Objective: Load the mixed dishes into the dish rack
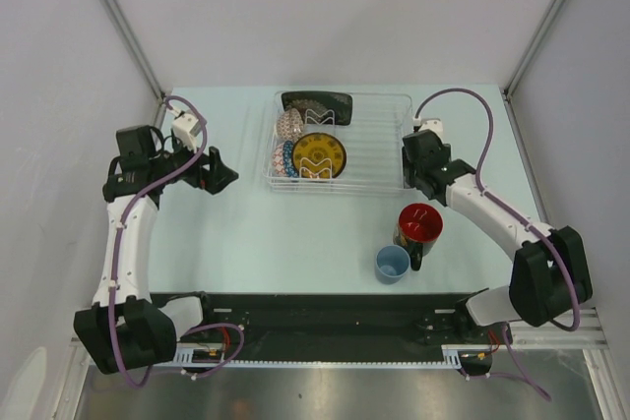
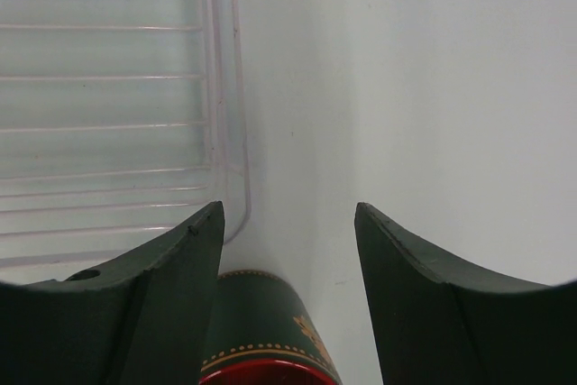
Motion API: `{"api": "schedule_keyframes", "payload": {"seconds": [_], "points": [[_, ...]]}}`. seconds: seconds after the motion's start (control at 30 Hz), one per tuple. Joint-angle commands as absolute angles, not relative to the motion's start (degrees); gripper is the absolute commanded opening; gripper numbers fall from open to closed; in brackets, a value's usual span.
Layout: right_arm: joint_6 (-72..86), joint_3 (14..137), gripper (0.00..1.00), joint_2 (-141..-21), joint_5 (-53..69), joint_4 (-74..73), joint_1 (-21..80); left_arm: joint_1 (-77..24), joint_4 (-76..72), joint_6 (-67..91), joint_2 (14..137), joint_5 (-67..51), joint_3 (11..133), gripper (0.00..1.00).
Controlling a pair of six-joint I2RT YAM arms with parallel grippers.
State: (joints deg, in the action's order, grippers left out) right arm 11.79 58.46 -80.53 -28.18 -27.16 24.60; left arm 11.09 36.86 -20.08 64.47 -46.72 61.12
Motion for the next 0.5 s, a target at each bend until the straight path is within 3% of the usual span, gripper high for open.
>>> {"api": "schedule_keyframes", "payload": {"seconds": [0.0,0.2,0.3,0.47], "points": [[11.69,59.32,0.65,-75.16,-29.62,-31.02,26.35,10.81,37.26,-22.06,62.49,-47.37,60.91,1.00],[15.19,61.35,0.60,-65.84,-25.67,-41.29,34.09,10.81,37.79,-22.15,62.23,-46.41,61.79,1.00],[22.30,61.17,0.58,-63.29,-26.45,-49.20,43.48,10.81,37.79,-21.62,62.58,-46.41,62.22,1.00],[30.92,57.32,0.59,-62.32,-27.95,-53.27,50.88,10.81,37.70,-20.48,62.58,-46.84,62.93,1.00]]}}
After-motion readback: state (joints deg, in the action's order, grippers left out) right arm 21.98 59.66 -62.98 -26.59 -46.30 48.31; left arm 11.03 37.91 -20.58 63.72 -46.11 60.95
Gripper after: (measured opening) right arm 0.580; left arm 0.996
